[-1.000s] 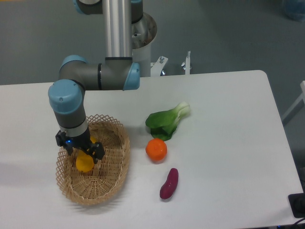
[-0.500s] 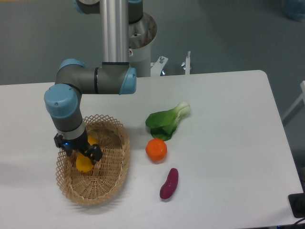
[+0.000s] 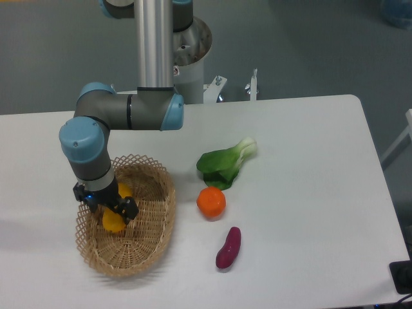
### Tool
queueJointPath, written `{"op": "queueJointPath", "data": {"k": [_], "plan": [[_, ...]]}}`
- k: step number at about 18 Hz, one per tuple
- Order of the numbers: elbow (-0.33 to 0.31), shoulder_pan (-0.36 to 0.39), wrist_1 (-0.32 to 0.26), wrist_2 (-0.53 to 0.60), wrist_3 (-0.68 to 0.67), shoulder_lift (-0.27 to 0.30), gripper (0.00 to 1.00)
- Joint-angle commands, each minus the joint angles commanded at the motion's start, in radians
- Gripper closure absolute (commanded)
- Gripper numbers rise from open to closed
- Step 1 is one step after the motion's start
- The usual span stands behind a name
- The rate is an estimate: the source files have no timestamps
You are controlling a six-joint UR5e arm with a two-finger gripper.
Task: Pick up the mango from the basket
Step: 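Lower the gripper onto the yellow mango and close the fingers around it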
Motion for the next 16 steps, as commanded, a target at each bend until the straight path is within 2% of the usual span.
{"op": "queueJointPath", "data": {"k": [1, 5, 12, 16], "plan": [[0.002, 0.000, 0.000, 0.000, -0.002, 0.002, 0.21], [0.003, 0.000, 0.000, 0.000, -0.002, 0.006, 0.34], [0.005, 0.000, 0.000, 0.000, -0.002, 0.012, 0.48], [0.012, 0.002, 0.000, 0.000, 0.000, 0.026, 0.52]]}}
